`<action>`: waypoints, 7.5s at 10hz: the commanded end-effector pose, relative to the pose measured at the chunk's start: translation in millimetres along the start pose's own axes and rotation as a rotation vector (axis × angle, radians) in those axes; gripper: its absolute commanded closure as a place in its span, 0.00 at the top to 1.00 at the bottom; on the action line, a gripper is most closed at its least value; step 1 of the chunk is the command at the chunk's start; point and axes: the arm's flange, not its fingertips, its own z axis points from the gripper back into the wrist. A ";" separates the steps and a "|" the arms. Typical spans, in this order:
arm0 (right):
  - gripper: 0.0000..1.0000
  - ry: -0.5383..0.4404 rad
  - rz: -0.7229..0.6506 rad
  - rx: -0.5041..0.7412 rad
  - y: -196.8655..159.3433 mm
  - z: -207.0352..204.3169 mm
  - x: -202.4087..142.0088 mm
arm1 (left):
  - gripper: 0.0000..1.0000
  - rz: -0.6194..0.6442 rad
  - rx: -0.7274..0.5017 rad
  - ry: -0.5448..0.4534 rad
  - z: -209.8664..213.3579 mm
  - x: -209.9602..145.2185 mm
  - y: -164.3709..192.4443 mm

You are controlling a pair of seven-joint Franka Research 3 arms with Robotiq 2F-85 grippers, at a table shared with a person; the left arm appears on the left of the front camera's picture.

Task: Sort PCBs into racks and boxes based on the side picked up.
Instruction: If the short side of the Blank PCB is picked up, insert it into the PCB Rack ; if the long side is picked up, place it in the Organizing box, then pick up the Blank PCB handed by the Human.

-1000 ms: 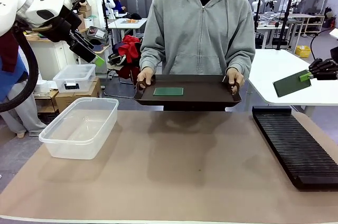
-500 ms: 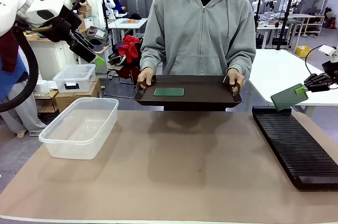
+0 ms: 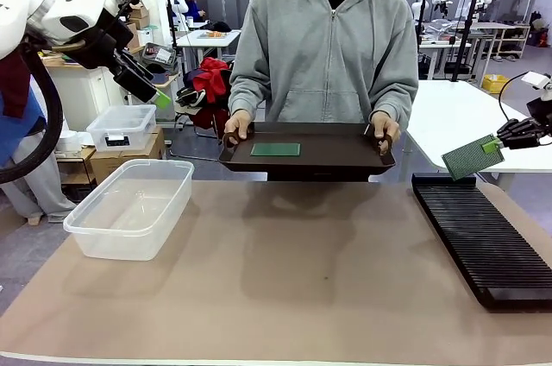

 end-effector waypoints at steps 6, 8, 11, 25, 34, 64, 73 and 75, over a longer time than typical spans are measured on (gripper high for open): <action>0.02 0.025 0.051 0.141 -26.4 -20.8 -21.9 | 1.00 -0.001 -0.005 0.004 -0.5 -1.2 -0.7; 0.02 0.038 0.063 0.147 -29.1 -33.6 -31.7 | 1.00 -0.001 -0.005 0.004 -0.5 -1.2 -0.7; 0.02 0.033 0.093 0.170 -29.1 -47.9 -46.0 | 1.00 -0.001 -0.005 0.004 -0.5 -1.2 -0.7; 0.02 -0.059 0.184 0.217 -45.4 -69.1 -87.5 | 1.00 -0.001 -0.005 0.004 -0.5 -1.2 -0.7; 0.42 0.014 0.136 0.253 -51.8 -67.4 -108.6 | 1.00 -0.001 -0.005 0.004 -0.5 -1.2 -0.7; 1.00 0.070 -0.086 -0.088 73.6 -13.2 85.2 | 1.00 -0.001 -0.005 0.004 -0.5 -1.2 -0.7; 1.00 0.009 -0.130 -0.177 122.5 -28.9 135.4 | 1.00 -0.001 -0.005 0.004 -0.5 -1.2 -0.7; 1.00 0.097 -0.149 -0.211 124.1 -16.1 145.8 | 1.00 -0.001 -0.005 0.004 -0.5 -1.2 -0.7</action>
